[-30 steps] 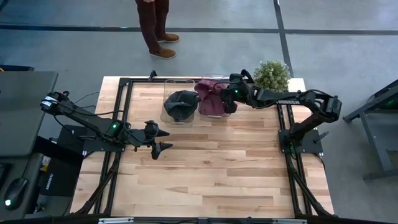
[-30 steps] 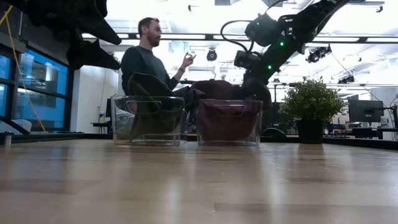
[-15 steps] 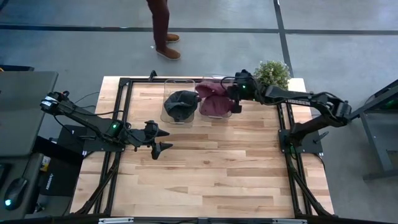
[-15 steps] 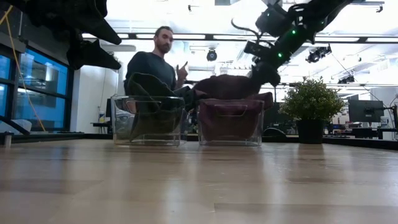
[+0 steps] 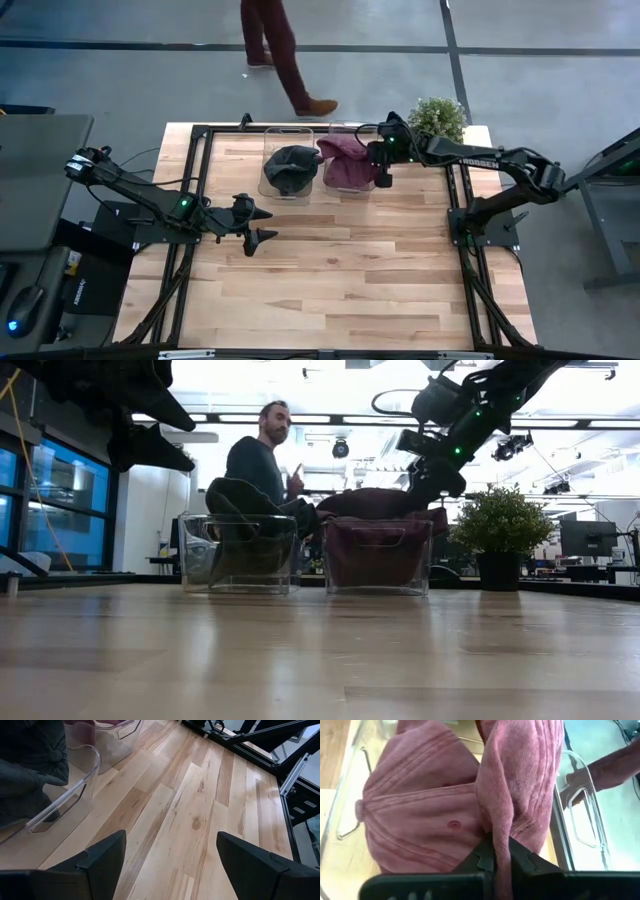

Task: Pick & Place hat
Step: Put the red cap into the right transparent bin

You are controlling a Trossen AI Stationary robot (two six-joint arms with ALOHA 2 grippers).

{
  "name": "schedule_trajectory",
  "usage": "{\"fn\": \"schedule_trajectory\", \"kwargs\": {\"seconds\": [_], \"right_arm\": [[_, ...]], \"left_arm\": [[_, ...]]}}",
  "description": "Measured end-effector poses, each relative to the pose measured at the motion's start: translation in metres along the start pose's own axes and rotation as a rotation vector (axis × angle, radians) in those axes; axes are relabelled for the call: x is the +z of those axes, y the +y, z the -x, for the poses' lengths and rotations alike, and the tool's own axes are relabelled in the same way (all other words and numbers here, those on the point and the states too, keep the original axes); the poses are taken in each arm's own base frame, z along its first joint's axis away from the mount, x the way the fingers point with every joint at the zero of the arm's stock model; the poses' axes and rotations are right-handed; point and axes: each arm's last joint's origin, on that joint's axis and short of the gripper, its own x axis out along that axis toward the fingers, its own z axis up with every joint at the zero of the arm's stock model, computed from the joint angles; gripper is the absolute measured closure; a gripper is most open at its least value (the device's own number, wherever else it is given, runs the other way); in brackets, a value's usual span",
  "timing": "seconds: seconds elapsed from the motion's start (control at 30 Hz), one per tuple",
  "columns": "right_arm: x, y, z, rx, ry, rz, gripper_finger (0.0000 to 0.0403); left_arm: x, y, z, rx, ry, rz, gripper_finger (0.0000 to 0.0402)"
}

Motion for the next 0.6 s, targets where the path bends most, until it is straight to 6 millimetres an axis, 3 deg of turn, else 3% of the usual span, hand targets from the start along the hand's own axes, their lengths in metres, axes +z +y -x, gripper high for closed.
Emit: {"fn": "schedule_trajectory", "kwargs": {"seconds": [0.37, 0.6], "right_arm": [[0.000, 0.000, 0.002, 0.002, 0.005, -0.013, 0.0291], [0.006, -0.001, 0.023, -0.008, -0.069, -0.067, 0.0231]], "left_arm": [[0.000, 0.000, 0.000, 0.000, 0.000, 0.000, 0.0099], [0.000, 0.000, 0.000, 0.000, 0.000, 0.000, 0.0099]]}}
